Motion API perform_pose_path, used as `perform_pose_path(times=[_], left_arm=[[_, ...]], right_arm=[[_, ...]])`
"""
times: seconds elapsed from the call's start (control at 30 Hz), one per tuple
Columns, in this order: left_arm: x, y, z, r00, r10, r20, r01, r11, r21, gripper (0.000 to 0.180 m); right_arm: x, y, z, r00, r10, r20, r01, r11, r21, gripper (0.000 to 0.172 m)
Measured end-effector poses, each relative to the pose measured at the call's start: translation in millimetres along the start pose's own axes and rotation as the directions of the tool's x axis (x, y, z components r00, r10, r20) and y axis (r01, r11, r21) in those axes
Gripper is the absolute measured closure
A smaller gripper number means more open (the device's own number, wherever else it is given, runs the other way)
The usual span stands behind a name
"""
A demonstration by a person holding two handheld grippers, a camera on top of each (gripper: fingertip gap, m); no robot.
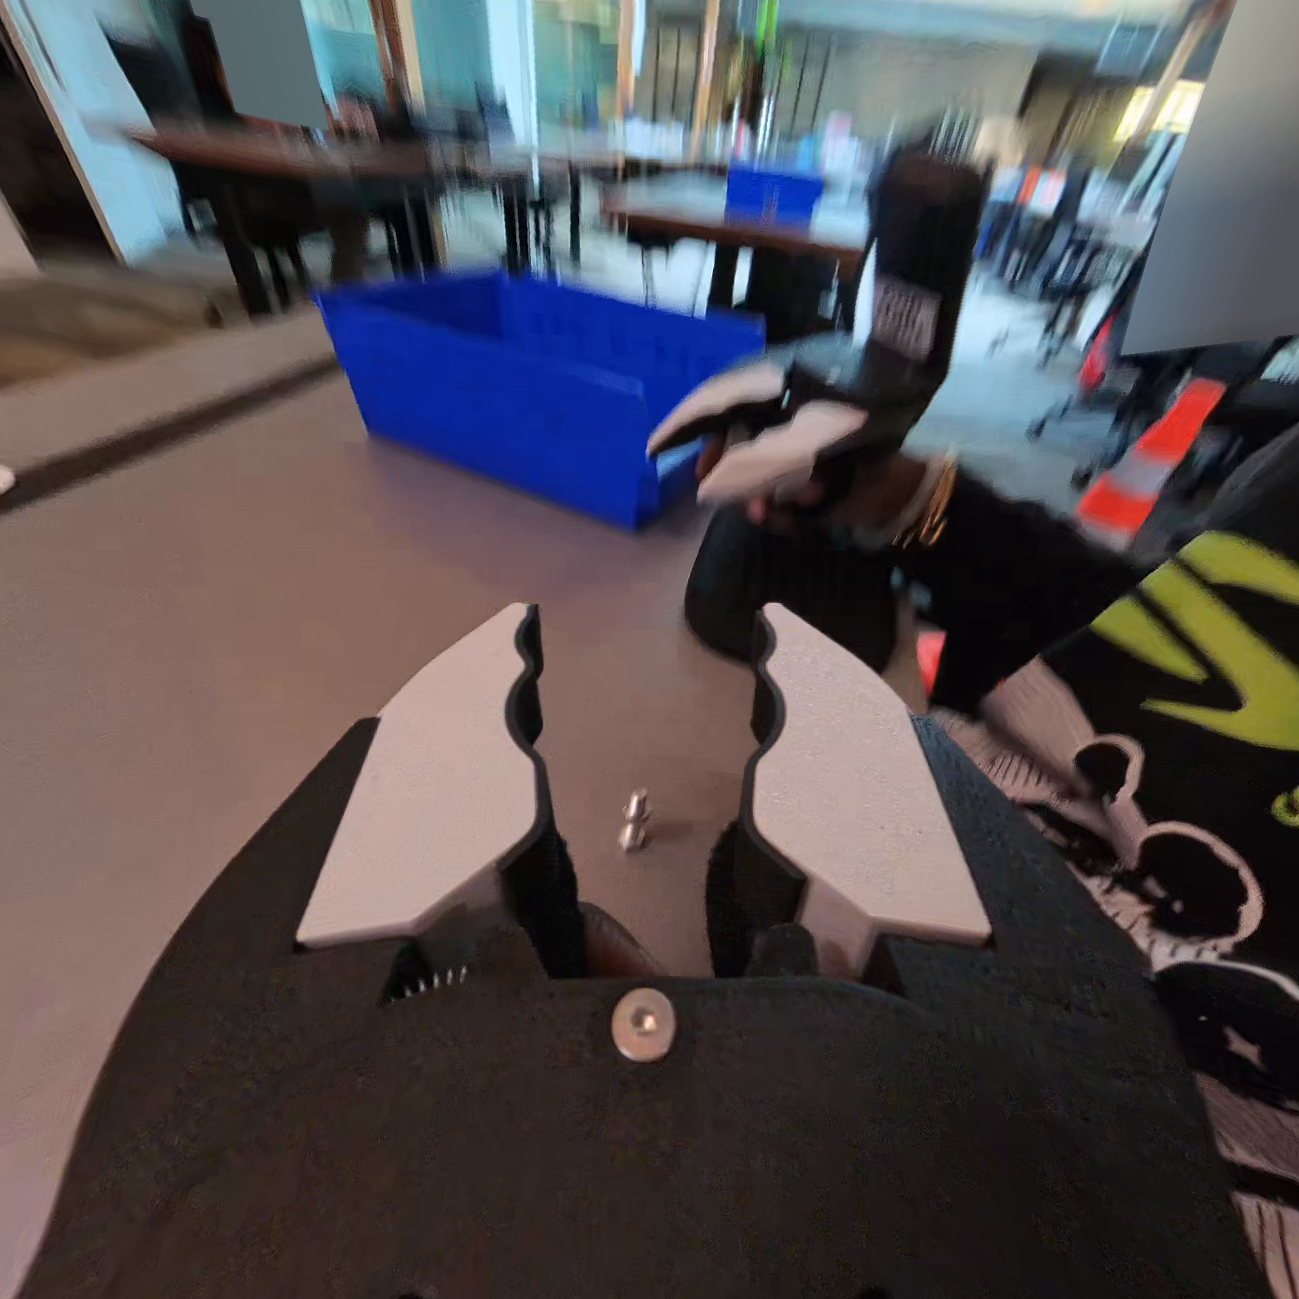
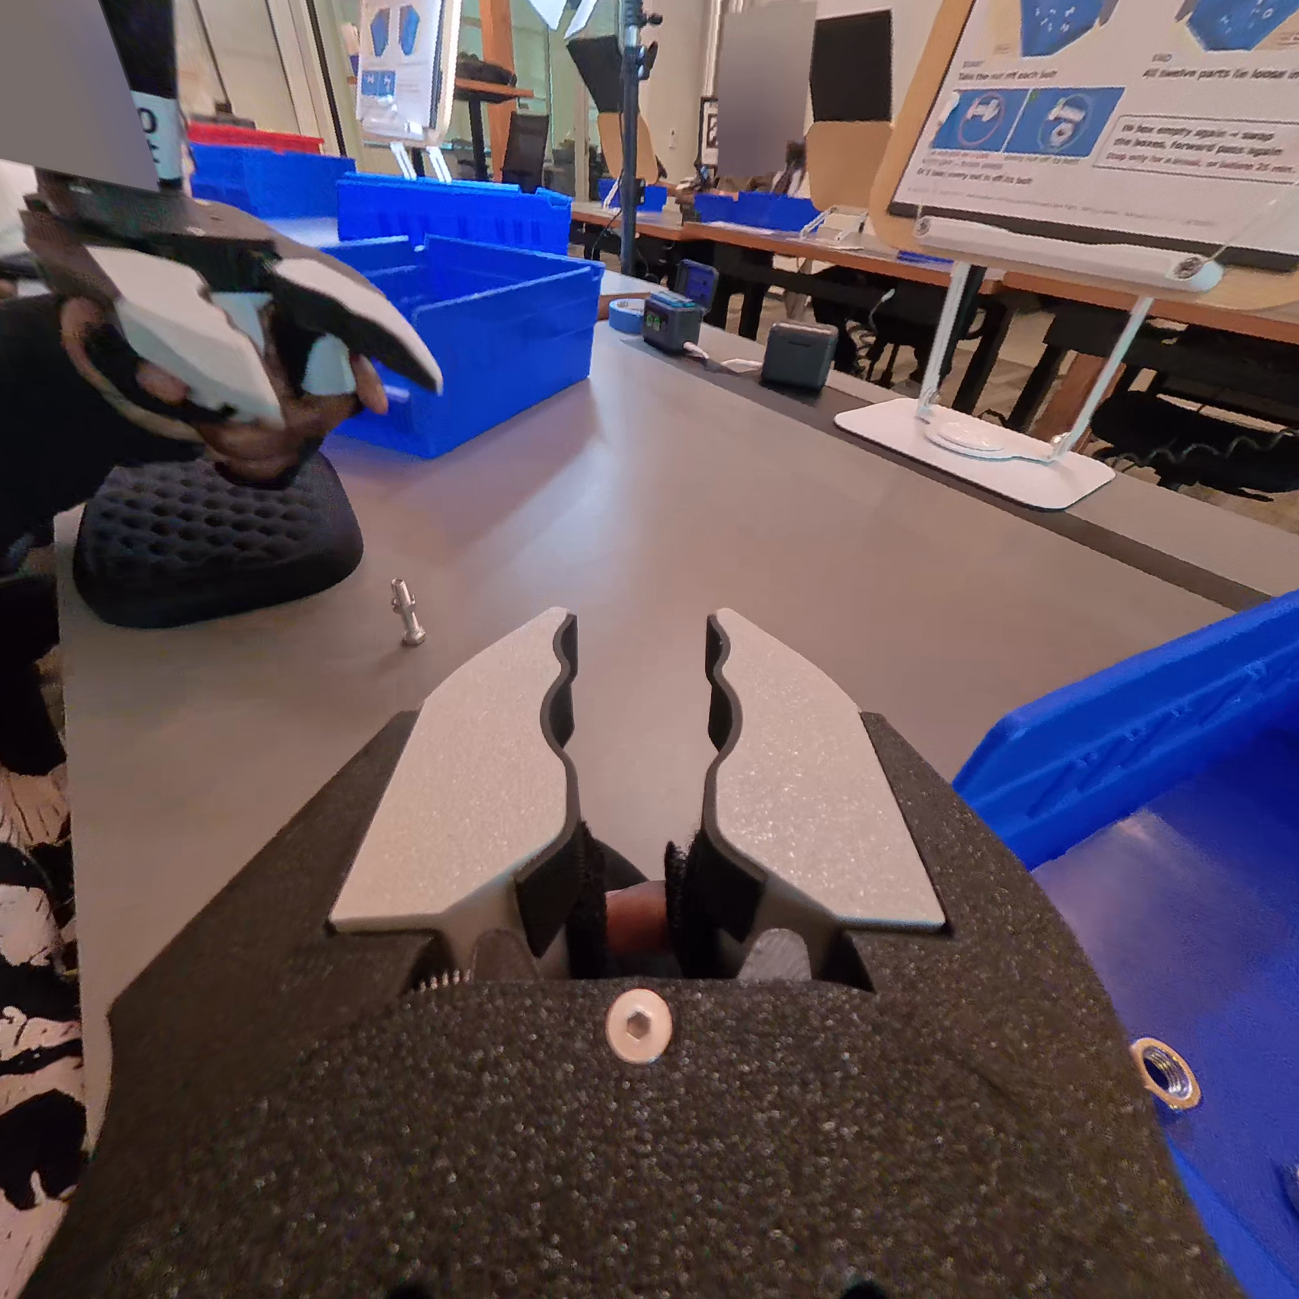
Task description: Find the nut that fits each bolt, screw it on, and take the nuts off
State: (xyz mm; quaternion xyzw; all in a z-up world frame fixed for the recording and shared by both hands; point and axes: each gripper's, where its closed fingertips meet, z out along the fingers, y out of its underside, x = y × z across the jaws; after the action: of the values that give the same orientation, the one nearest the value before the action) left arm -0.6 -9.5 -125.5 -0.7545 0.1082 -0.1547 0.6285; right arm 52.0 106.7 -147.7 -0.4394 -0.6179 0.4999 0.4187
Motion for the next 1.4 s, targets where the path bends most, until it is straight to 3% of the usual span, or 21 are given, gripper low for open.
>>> perform_pose_path(times=[0.1, 0.33, 0.53, 1.0, 1.1, 1.27, 1.4], left_arm=[[3, -6, -18, 0.999, -0.038, 0.008, 0.036, 0.983, 0.182, 0.107], [1, -12, -42, 0.998, -0.066, -0.014, 0.067, 0.933, 0.353, 0.103], [4, -11, -41, 0.999, -0.036, -0.008, 0.037, 0.937, 0.347, 0.104], [6, -7, -38, 1.0, -0.004, 0.02, -0.003, 0.949, 0.315, 0.106], [2, -3, -31, 0.996, 0.013, 0.093, -0.037, 0.965, 0.259, 0.108], [-10, 11, -7, 0.95, 0.094, 0.297, -0.115, 0.992, 0.057, 0.121], [-9, 7, 7, 0.912, 0.156, 0.38, -0.182, 0.983, 0.034, 0.132]], right_arm=[[-13, 5, 8, 0.997, -0.056, 0.052, 0.06, 0.995, -0.074, 0.138], [-88, 3, 53, 0.944, -0.025, 0.33, 0.084, 0.983, -0.165, 0.145], [-108, 34, 89, 0.932, -0.022, 0.362, 0.164, 0.916, -0.367, 0.154], [-110, 36, 98, 0.923, -0.037, 0.384, 0.191, 0.908, -0.373, 0.166], [-100, 20, 92, 0.932, -0.024, 0.361, 0.157, 0.925, -0.345, 0.166], [-84, -39, 74, 0.945, 0.045, 0.324, 0.027, 0.977, -0.214, 0.166], [-82, -67, 64, 0.95, 0.073, 0.305, -0.022, 0.986, -0.166, 0.166]])
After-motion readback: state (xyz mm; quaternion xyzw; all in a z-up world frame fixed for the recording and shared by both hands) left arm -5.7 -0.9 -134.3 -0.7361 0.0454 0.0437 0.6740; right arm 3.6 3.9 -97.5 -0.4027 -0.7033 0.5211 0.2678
